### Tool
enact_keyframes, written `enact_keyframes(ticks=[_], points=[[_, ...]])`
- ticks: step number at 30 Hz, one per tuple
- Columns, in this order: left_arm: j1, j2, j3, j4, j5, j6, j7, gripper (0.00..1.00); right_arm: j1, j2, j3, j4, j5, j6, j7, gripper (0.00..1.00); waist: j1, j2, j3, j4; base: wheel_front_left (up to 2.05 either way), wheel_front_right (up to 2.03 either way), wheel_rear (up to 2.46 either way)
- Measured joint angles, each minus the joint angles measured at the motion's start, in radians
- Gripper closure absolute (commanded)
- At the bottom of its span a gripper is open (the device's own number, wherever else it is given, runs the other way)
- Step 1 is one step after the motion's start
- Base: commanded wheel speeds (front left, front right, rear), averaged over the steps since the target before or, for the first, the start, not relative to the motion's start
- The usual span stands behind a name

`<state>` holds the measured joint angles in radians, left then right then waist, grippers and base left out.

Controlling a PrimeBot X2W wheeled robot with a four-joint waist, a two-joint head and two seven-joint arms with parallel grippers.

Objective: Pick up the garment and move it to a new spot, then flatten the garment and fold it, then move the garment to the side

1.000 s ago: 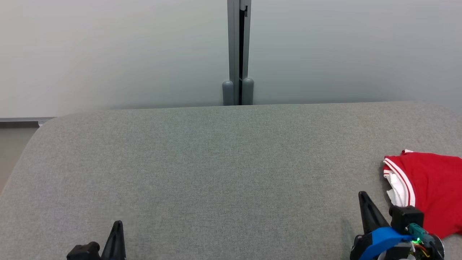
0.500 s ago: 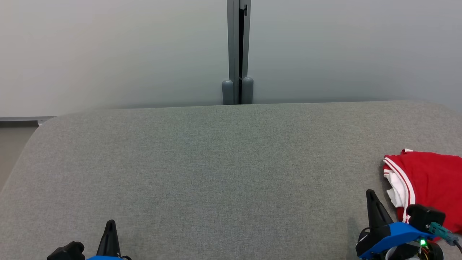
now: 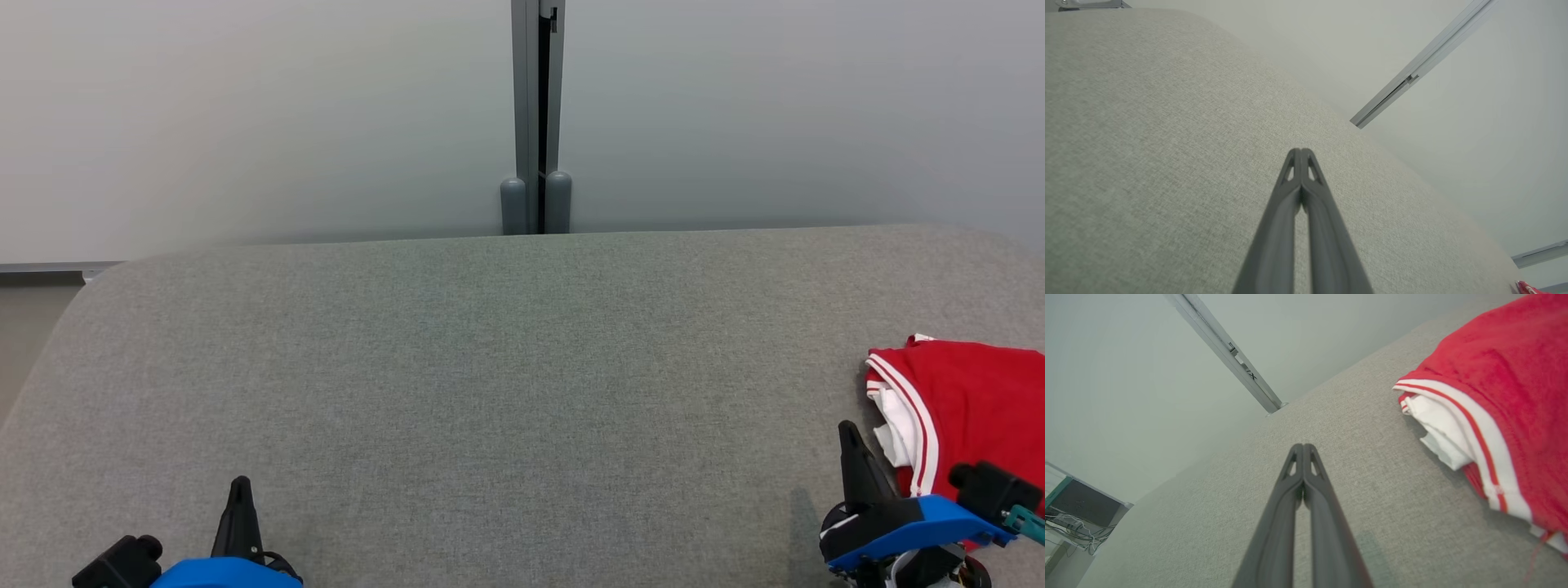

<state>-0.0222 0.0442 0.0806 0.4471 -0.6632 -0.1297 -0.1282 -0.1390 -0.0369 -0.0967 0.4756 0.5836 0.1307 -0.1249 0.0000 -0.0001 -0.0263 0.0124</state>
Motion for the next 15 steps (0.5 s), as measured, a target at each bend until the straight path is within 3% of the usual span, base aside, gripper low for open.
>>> enact_keyframes(ticks=[15], points=[[-0.016, 0.001, 0.005, -0.043, -0.204, 0.000, 0.053, 1.00, 0.002, -0.001, -0.003, -0.049, 0.221, 0.000, 0.052, 1.00, 0.0001, 0.0001, 0.005, -0.002, 0.00, 0.00, 0.00]])
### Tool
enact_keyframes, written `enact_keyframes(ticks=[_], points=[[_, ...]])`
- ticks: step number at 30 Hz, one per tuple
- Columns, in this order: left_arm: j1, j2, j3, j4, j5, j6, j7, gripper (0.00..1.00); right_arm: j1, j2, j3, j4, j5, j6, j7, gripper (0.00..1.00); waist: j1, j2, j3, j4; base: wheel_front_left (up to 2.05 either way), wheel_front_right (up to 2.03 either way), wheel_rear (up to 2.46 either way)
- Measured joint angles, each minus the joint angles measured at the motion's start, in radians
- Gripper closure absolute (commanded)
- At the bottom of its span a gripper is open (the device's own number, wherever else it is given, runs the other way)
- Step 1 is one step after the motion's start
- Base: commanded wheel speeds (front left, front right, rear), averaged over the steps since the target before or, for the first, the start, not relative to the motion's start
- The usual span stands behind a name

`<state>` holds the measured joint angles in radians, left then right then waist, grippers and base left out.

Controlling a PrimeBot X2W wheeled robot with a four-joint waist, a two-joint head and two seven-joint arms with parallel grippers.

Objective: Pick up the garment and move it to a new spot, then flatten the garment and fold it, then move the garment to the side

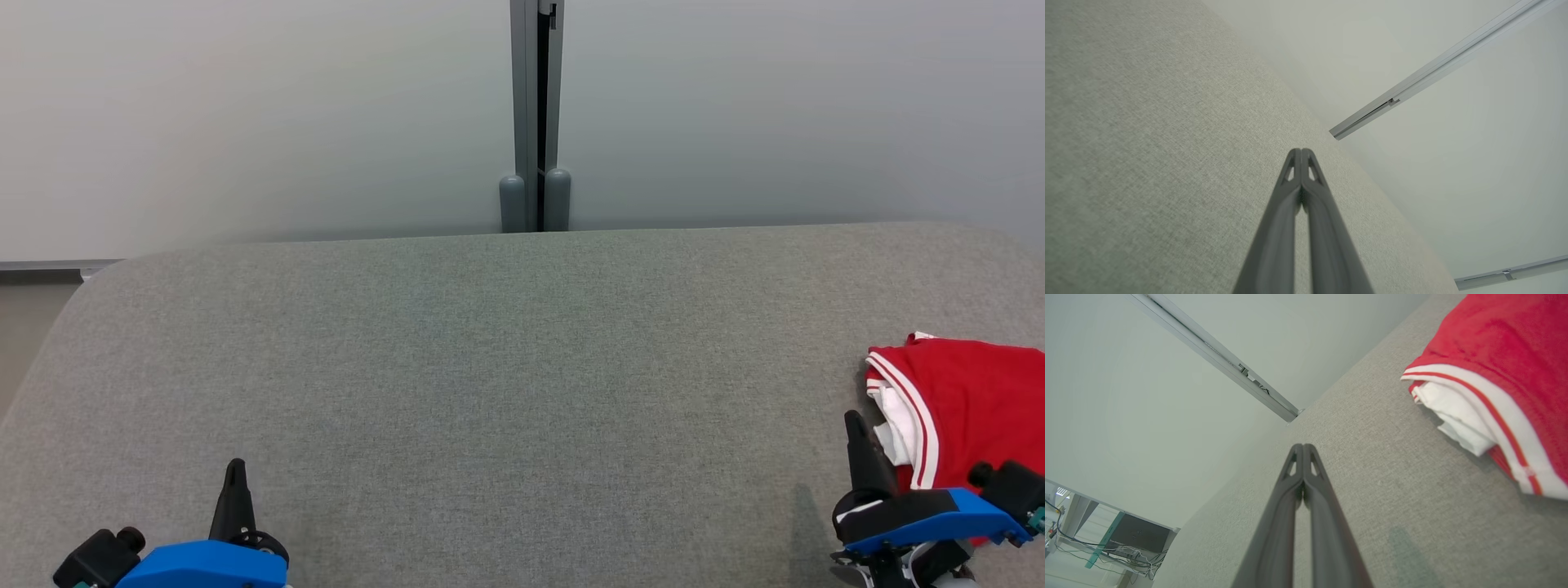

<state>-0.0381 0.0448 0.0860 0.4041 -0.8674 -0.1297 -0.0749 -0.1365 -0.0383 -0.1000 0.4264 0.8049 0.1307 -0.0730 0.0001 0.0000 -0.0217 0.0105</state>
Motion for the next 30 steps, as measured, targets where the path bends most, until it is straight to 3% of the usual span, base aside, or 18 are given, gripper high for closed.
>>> enact_keyframes(ticks=[30], points=[[-0.028, 0.002, 0.011, -0.073, -0.341, 0.000, 0.084, 1.00, 0.010, -0.004, -0.006, -0.084, 0.369, 0.000, 0.084, 1.00, 0.0000, 0.0000, 0.009, -0.004, 0.00, 0.00, 0.00]])
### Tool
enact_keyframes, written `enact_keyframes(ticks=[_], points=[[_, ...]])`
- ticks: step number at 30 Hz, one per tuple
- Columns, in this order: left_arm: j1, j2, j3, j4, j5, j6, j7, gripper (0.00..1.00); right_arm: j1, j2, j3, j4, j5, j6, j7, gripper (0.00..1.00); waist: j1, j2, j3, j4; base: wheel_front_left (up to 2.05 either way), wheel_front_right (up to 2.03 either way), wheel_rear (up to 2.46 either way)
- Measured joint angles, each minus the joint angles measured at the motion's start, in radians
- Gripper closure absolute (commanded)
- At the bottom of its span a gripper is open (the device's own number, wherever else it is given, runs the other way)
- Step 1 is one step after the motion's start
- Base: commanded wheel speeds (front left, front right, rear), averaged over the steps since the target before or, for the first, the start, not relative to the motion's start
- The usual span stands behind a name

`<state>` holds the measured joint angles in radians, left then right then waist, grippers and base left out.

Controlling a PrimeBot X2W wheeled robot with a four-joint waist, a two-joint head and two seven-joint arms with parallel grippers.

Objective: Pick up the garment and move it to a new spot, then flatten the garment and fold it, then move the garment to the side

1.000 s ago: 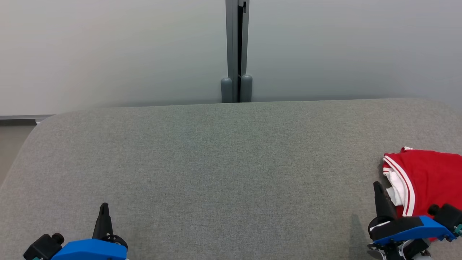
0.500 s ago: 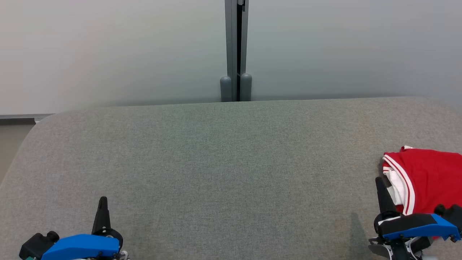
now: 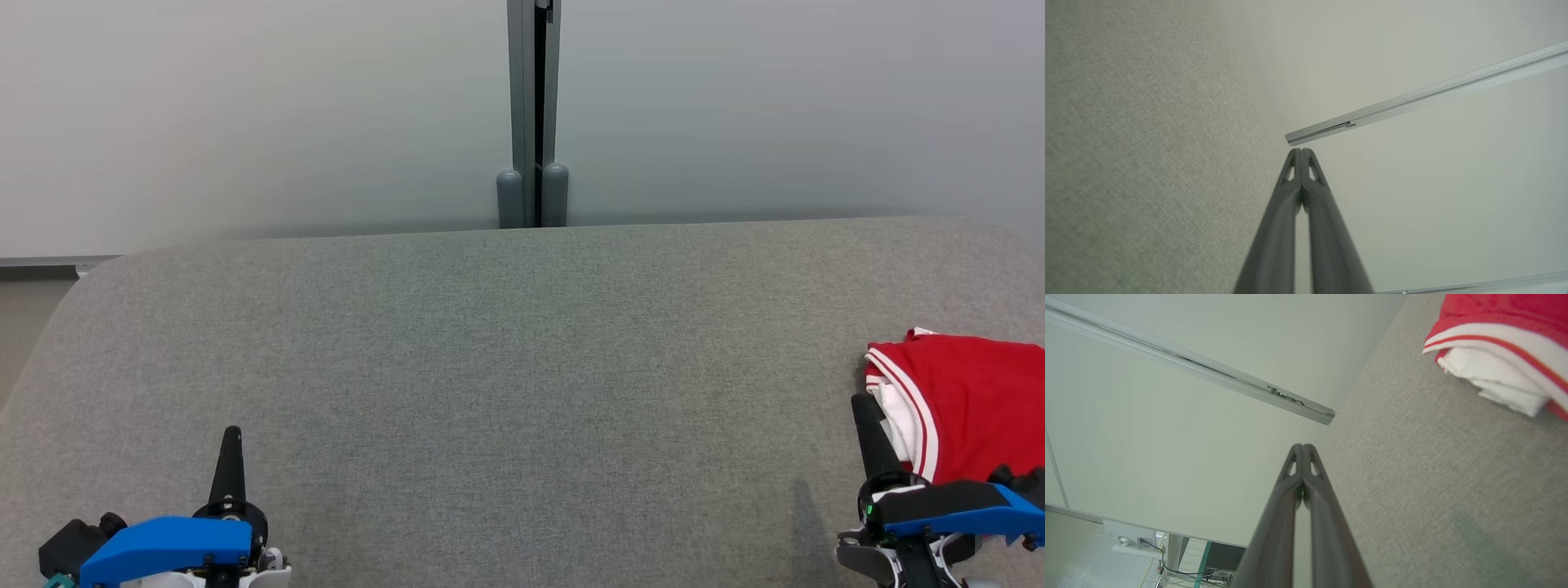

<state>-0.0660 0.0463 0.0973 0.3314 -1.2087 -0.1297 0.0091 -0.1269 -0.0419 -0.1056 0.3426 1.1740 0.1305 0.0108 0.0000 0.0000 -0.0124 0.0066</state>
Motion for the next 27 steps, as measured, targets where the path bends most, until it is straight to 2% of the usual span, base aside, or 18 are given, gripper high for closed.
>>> enact_keyframes(ticks=[27], points=[[-0.021, 0.001, 0.011, -0.048, -0.230, 0.000, 0.061, 1.00, 0.007, -0.002, -0.004, -0.055, 0.249, 0.000, 0.059, 1.00, 0.0000, 0.0000, 0.008, -0.003, 0.00, 0.00, 0.00]])
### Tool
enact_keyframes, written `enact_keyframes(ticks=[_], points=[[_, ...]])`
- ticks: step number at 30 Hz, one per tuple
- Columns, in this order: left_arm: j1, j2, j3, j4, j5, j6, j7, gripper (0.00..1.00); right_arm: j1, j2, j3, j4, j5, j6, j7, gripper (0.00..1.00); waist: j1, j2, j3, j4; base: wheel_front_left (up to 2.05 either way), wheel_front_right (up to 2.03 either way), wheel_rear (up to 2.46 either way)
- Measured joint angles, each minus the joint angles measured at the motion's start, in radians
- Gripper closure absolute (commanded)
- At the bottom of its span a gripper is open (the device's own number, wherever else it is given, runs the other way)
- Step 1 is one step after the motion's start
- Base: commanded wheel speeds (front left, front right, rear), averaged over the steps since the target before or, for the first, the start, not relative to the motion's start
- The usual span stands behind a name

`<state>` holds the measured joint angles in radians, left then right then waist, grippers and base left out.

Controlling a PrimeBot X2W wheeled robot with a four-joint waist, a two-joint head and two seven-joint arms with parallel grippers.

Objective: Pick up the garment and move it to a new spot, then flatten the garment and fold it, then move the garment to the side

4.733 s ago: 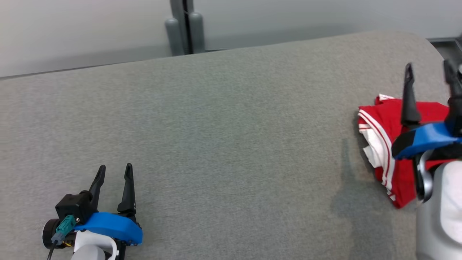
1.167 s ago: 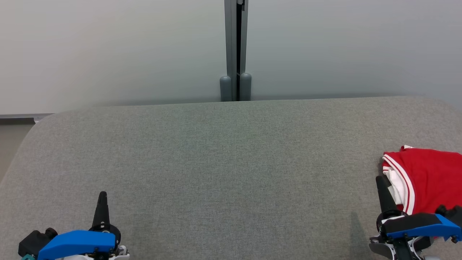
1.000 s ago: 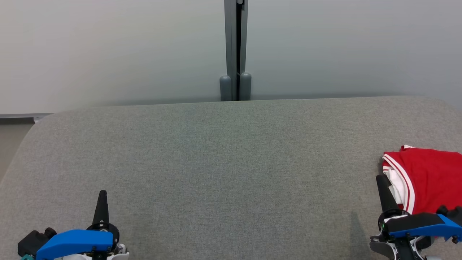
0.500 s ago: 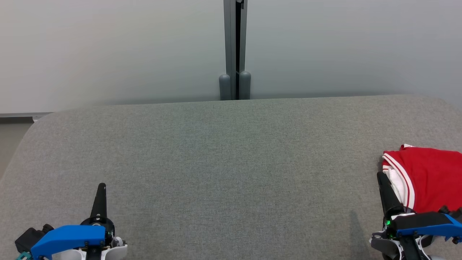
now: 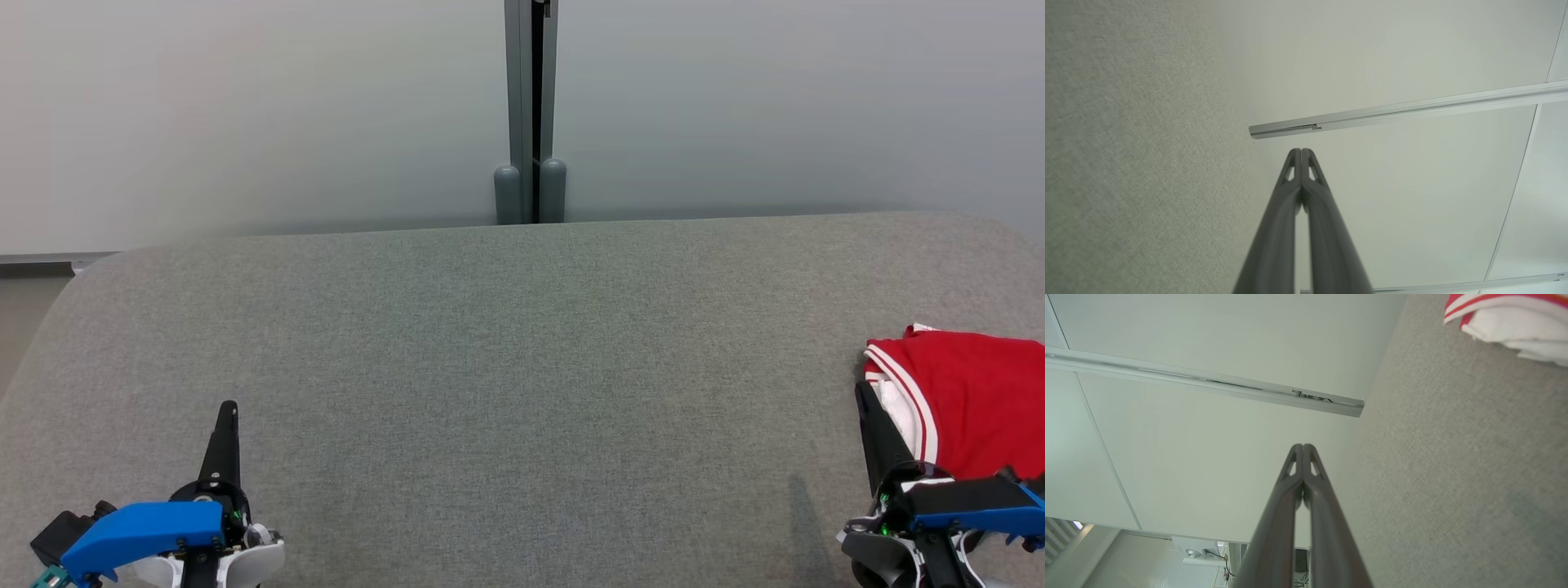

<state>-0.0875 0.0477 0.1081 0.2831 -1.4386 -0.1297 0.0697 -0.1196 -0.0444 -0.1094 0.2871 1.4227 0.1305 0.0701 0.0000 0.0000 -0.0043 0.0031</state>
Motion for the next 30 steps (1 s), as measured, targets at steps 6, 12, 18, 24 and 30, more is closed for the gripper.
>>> enact_keyframes(ticks=[6, 12, 18, 24, 30], points=[[-0.002, 0.000, 0.002, -0.010, -0.043, 0.000, 0.012, 1.00, 0.001, -0.001, -0.001, -0.011, 0.049, 0.000, 0.011, 1.00, 0.0000, 0.0000, 0.002, -0.001, 0.00, 0.00, 0.00], [-0.007, 0.001, 0.003, -0.019, -0.087, 0.000, 0.022, 1.00, 0.001, -0.001, -0.002, -0.021, 0.095, 0.000, 0.024, 1.00, 0.0000, 0.0000, 0.004, -0.002, 0.00, 0.00, 0.00], [-0.012, 0.001, 0.004, -0.027, -0.128, 0.000, 0.034, 1.00, 0.002, -0.002, -0.003, -0.031, 0.138, 0.000, 0.032, 1.00, 0.0000, 0.0000, 0.005, -0.002, 0.00, 0.00, 0.00], [-0.016, 0.001, 0.005, -0.035, -0.165, 0.000, 0.044, 1.00, 0.004, -0.002, -0.003, -0.041, 0.181, 0.000, 0.043, 1.00, 0.0000, 0.0000, 0.007, -0.003, 0.00, 0.00, 0.00], [-0.017, 0.001, 0.005, -0.037, -0.172, 0.000, 0.044, 1.00, 0.005, -0.002, -0.004, -0.043, 0.189, 0.000, 0.044, 1.00, 0.0000, 0.0000, 0.007, -0.003, 0.00, 0.00, 0.00]])
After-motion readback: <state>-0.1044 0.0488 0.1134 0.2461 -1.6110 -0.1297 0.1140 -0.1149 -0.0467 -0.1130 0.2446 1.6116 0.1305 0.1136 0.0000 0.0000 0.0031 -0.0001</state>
